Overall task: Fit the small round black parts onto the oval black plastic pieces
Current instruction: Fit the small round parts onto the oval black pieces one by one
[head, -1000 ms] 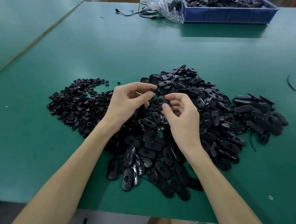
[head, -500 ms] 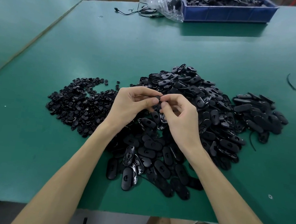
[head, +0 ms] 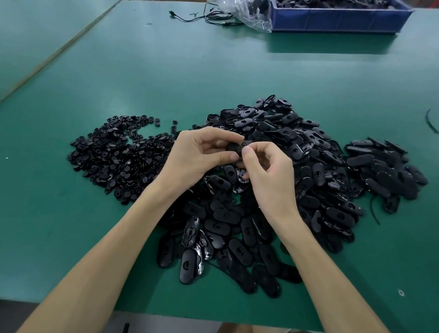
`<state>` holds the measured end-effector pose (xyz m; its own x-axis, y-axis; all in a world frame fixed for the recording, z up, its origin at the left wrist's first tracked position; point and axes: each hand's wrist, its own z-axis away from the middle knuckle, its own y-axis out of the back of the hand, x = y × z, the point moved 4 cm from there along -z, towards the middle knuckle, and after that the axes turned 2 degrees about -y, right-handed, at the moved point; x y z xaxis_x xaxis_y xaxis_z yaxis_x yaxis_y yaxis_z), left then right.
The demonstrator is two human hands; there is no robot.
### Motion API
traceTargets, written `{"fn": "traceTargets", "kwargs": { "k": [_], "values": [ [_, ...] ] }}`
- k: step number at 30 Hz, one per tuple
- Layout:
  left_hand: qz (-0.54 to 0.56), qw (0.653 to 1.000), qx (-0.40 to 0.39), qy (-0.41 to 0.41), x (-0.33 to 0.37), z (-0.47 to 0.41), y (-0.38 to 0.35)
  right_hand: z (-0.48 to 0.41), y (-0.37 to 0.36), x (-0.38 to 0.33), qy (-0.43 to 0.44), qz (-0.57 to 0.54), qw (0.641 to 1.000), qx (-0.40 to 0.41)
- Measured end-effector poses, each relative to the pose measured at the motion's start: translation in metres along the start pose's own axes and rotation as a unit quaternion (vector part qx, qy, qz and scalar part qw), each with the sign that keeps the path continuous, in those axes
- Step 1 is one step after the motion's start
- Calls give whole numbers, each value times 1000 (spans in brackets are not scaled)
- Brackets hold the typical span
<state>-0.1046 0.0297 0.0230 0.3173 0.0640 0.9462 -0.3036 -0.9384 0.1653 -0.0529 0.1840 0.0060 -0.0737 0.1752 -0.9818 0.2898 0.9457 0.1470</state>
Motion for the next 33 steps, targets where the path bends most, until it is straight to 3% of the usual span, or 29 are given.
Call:
{"fn": "traceTargets", "kwargs": {
  "k": [19, 33],
  "values": [
    [-39, 999, 26, -11, 3, 1, 0, -1, 0, -1, 1, 22, 1000, 21],
    [-5, 999, 38, 14, 0, 3, -4, 0, 2, 1, 3, 8, 1000, 18]
  ]
}}
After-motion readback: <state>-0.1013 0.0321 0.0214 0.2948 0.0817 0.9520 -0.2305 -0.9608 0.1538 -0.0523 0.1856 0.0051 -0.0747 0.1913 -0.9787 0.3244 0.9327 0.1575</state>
